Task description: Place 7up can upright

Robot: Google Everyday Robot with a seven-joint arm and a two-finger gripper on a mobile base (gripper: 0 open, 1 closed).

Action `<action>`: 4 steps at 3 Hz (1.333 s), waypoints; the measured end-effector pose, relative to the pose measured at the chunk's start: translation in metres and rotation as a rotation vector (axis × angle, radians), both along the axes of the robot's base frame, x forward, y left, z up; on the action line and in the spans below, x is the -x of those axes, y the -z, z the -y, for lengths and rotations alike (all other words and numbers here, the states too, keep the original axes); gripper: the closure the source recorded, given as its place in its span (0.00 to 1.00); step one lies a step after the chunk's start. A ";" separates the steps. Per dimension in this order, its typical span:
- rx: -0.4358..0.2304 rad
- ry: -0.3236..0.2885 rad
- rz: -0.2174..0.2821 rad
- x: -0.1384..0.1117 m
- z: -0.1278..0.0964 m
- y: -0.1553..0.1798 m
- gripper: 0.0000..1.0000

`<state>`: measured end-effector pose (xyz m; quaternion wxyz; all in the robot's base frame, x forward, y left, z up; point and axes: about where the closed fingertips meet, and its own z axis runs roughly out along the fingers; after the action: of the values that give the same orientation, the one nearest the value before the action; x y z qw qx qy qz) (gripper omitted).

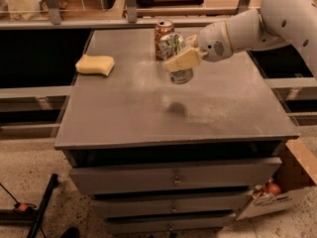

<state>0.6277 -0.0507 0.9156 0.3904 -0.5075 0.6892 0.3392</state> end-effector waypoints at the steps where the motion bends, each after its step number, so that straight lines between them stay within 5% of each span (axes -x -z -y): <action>1: -0.068 -0.098 0.087 0.005 -0.002 0.004 1.00; 3: -0.163 -0.124 0.129 0.020 0.008 0.022 1.00; 4: -0.201 -0.127 0.133 0.025 0.012 0.030 0.84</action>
Offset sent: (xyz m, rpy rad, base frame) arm -0.0228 -0.0159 -0.0255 0.1909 -0.1538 0.1392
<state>0.6028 -0.0627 0.8854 0.4620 -0.5299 0.5905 0.3962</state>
